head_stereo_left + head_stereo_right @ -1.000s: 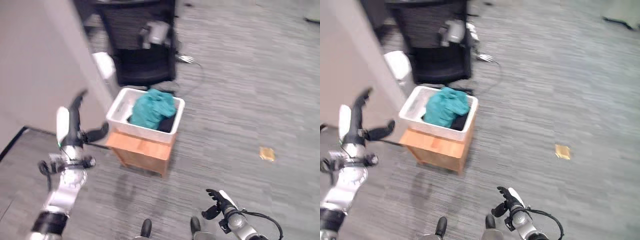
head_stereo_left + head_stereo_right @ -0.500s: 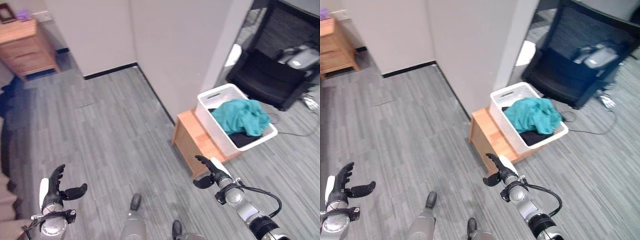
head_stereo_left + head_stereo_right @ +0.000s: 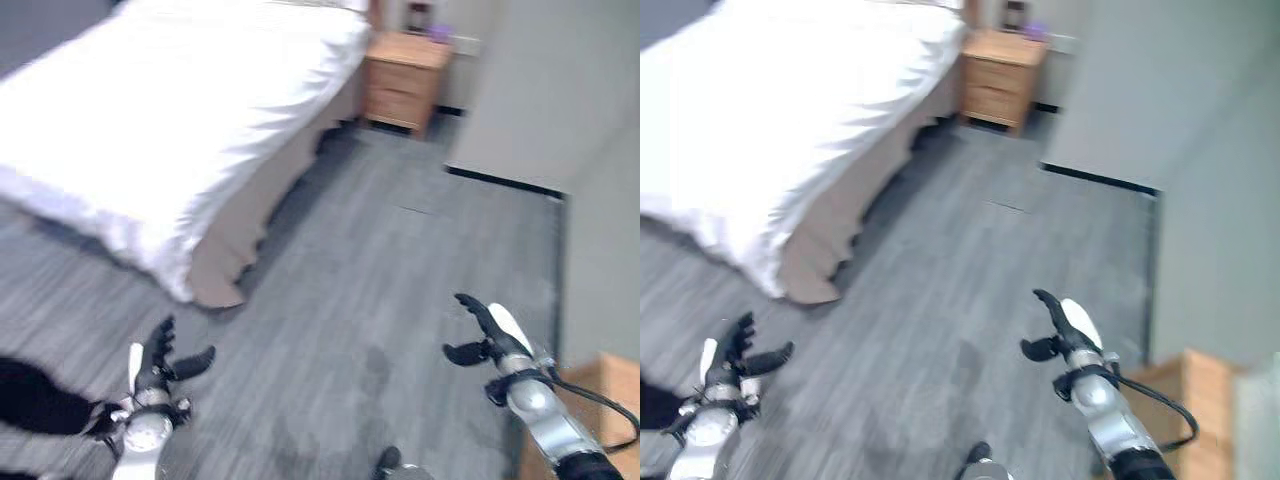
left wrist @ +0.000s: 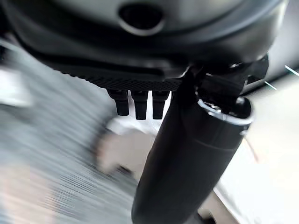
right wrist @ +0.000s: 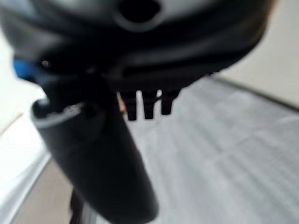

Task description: Pick up bed clothes into laundry basket.

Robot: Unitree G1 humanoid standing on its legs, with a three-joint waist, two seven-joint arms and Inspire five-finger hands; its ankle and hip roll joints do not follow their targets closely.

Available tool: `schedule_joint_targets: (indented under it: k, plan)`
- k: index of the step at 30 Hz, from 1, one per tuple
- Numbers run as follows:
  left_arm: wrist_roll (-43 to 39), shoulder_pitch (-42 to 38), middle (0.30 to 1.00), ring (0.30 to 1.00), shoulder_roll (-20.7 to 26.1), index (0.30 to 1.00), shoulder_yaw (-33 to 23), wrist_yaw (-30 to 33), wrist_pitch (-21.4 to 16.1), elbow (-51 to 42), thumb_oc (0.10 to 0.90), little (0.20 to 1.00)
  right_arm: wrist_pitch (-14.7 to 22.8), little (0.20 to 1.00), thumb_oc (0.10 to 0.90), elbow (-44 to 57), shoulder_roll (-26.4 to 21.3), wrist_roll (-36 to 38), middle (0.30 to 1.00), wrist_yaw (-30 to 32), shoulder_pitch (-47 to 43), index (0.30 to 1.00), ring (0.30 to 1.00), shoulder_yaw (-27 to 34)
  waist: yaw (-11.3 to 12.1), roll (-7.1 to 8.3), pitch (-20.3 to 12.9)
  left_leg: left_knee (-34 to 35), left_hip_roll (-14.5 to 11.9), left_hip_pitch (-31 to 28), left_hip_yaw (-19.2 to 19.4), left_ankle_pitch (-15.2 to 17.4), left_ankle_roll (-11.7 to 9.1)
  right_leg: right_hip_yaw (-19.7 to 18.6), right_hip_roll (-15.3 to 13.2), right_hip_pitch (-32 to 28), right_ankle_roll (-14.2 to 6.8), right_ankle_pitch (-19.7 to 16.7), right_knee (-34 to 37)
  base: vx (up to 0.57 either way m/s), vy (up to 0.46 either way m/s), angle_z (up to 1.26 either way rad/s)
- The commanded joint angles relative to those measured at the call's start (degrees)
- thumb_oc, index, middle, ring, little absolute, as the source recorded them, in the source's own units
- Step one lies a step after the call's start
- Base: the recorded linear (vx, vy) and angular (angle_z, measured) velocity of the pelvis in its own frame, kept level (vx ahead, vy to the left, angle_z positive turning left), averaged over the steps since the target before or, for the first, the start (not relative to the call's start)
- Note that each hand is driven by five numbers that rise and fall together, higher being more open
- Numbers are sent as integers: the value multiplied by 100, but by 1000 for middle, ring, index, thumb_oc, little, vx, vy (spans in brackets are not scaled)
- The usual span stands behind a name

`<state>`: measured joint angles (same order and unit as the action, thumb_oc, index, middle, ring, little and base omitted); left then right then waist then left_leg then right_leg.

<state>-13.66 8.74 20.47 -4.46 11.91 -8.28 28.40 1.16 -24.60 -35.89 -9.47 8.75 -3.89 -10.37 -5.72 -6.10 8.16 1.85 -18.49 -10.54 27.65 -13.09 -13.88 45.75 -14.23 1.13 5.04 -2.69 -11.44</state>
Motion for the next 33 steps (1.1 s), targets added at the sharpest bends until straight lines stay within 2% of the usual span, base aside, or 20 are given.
schedule_joint_targets:
  k: [1, 2, 3, 5, 6, 8, 9, 10, 11, 13, 15, 19, 20, 22, 23, 24, 26, 28, 33]
  plan:
    - [-80, -227, 900, 900, 764, 900, -376, -159, -290, -381, 800, 900, 281, 900, 800, -39, 521, 63, 900, 82, -560, 900, 900, 71, 52, 532, -11, 14, 153, 95, -401, 1474, 441, -610, -613, 393, -1166, 107, 80, -146, 132, 120]
    - [-77, -230, 900, 900, 747, 900, -338, -148, -275, -307, 800, 900, 278, 900, 800, -72, 621, 82, 900, 77, -547, 900, 900, 61, 13, 561, 49, 20, 251, 175, -588, 1534, 511, -960, -729, 510, -1346, 43, -162, -95, 34, 151]
    - [-81, -220, 900, 900, 729, 900, -255, -147, -283, -232, 800, 900, 249, 900, 800, -67, 705, 89, 900, 29, -450, 900, 900, 72, -112, 601, 133, 59, 361, 303, -931, 1566, 569, -1774, -633, 678, -1533, 57, -257, -211, 55, 173]
    - [-105, -212, 900, 900, 689, 900, -198, -227, -274, -88, 800, 900, 207, 900, 800, -87, 819, 92, 900, -10, -172, 900, 900, 141, -294, 615, 231, 68, 718, 590, -1573, 1480, 721, -3631, 38, 780, -1664, 259, 27, -135, 137, 199]
    - [-60, -233, 900, 900, 705, 900, -169, -264, -252, 28, 800, 900, 208, 900, 800, -186, 909, 110, 900, -3, -76, 900, 900, 153, -319, 608, 245, 120, 902, 632, -1837, 1499, 788, -4200, 215, 663, -1650, 336, 78, 77, 132, 220]
    - [29, -290, 900, 900, 742, 900, -55, -291, -221, 229, 800, 900, 210, 900, 800, -394, 1059, 166, 900, 42, 15, 900, 900, 166, -376, 589, 248, 180, 1111, 652, -2297, 1522, 869, -4821, 382, 443, -1585, 437, 129, 128, 31, 182]
    - [12, -357, 900, 900, 787, 900, -14, -331, -222, 392, 800, 900, 216, 900, 800, -515, 1105, 236, 900, 28, 25, 900, 900, 141, -400, 598, 163, 179, 1247, 732, -2558, 1468, 916, -5152, 632, 268, -1457, 507, 408, 99, -1, 187]
    - [10, -357, 900, 900, 790, 900, -11, -333, -224, 395, 800, 900, 221, 900, 800, -523, 1107, 238, 900, 29, 24, 900, 900, 140, -414, 599, 164, 174, 1247, 730, -2575, 1478, 916, -5134, 629, 250, -1454, 515, 418, 138, 4, 198]
    - [-25, -383, 900, 900, 829, 900, 1, -363, -217, 431, 800, 900, 222, 900, 800, -538, 1089, 240, 900, 26, 20, 900, 900, 118, -405, 597, 137, 160, 1292, 728, -2684, 1471, 926, -5198, 751, 261, -1398, 542, 440, 131, -19, 146]
    - [-152, -494, 900, 900, 860, 900, -45, -330, -254, 474, 800, 900, 255, 900, 800, -589, 1007, 244, 900, 81, -166, 900, 900, 60, -283, 694, 90, 66, 1384, 736, -2836, 1523, 930, -5125, 761, 130, -1348, 440, 728, 158, -130, 42]
    - [-227, -510, 900, 900, 838, 900, -65, -331, -264, 496, 800, 900, 254, 900, 800, -583, 954, 243, 900, 63, -224, 900, 900, 57, -270, 711, 79, 34, 1380, 728, -2853, 1543, 922, -5171, 788, 89, -1327, 411, 832, 62, -115, 18]
    - [-267, -380, 900, 900, 829, 900, -180, -326, -315, 521, 800, 900, 321, 900, 800, -270, 640, 229, 900, 13, -423, 900, 900, 72, -105, 794, 54, -331, 1358, 831, -2844, 1638, 870, -4898, 704, -177, -1265, 327, 1219, 25, -101, 7]
    - [-315, -417, 900, 900, 842, 900, -186, -321, -332, 498, 800, 900, 354, 900, 800, -166, 529, 239, 900, 21, -447, 900, 900, 112, -81, 839, 93, -583, 1351, 991, -2765, 1641, 812, -4756, 632, -252, -1271, 306, 1300, -107, -55, 4]
    - [-517, -484, 900, 900, 884, 900, -226, -329, -407, 422, 800, 900, 372, 900, 800, 29, 269, 278, 900, 26, -551, 900, 900, 176, -80, 925, 168, -921, 1213, 1189, -2368, 1648, 726, -4514, 484, -300, -1310, 265, 1364, -139, 3, 42]
    - [-517, -484, 900, 900, 884, 900, -226, -329, -407, 422, 800, 900, 371, 900, 800, 29, 269, 278, 900, 25, -551, 900, 900, 176, -81, 924, 168, -926, 1212, 1192, -2369, 1651, 726, -4514, 485, -300, -1310, 264, 1365, -98, 73, 65]
    - [-723, -594, 900, 900, 952, 900, -215, -385, -477, 452, 800, 900, 384, 900, 800, 96, 112, 404, 900, 65, -596, 900, 900, 321, -84, 890, 149, -802, 1024, 1101, -2022, 1626, 741, -4337, 430, -340, -1371, 274, 1366, -41, 54, 44]
    - [-657, -587, 900, 900, 883, 900, -144, -325, -514, 298, 800, 900, 392, 900, 800, 168, 119, 426, 900, 132, -539, 900, 900, 452, -90, 860, 126, -657, 985, 1058, -1973, 1592, 759, -4268, 421, -353, -1384, 278, 1339, -12, 77, 23]
    - [-556, -577, 900, 900, 707, 900, 13, -373, -412, 124, 800, 900, 402, 900, 800, 261, 259, 548, 900, 232, -134, 900, 900, 951, 27, 809, -4, -263, 1031, 1033, -2159, 1423, 811, -3941, 309, -397, -1471, 210, 1353, 64, 113, 52]
    - [-421, -587, 900, 900, 439, 900, 282, -532, -275, -118, 800, 900, 382, 900, 800, 201, 425, 482, 900, 517, 111, 900, 900, 1362, 299, 788, -166, 172, 1172, 970, -2486, 1294, 891, -3597, 237, -434, -1551, 167, 1440, 37, 69, 61]
